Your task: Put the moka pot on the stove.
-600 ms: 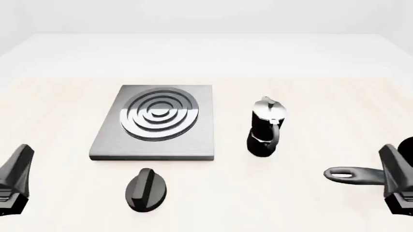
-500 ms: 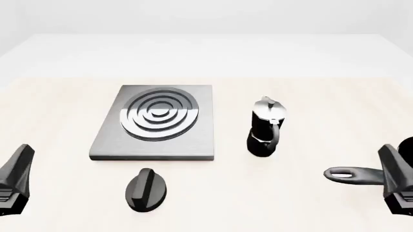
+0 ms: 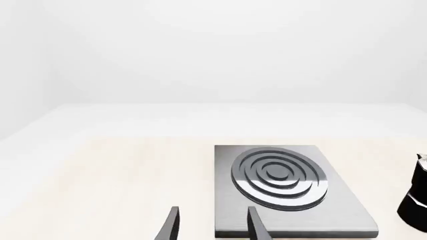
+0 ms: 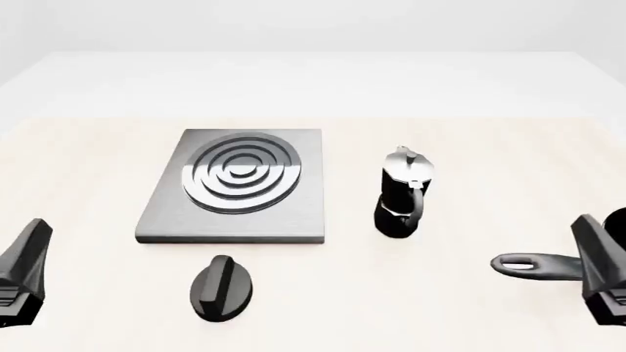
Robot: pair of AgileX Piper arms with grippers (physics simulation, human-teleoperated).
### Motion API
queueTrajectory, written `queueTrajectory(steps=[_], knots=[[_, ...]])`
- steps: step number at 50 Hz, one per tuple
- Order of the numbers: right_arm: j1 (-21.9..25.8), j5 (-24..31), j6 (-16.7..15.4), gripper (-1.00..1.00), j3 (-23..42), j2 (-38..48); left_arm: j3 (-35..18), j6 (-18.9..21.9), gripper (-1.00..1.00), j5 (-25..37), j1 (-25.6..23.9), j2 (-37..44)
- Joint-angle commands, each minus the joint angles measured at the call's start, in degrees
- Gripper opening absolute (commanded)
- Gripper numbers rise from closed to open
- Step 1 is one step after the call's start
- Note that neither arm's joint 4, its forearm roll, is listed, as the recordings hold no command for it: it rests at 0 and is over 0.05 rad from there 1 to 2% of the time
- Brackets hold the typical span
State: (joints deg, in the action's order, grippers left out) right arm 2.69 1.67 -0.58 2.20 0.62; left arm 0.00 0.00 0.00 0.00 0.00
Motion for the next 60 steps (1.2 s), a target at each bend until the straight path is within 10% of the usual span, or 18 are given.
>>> queueTrajectory(steps=[1, 60], knots=[[2.6, 1.7, -0.4, 1.00, 2.0, -0.2, 0.0, 0.0, 1.00, 0.0, 0.0, 0.0], [13.2, -10.9, -2.1, 1.00, 4.5, 16.3, 0.0, 0.0, 1.00, 0.0, 0.0, 0.0]])
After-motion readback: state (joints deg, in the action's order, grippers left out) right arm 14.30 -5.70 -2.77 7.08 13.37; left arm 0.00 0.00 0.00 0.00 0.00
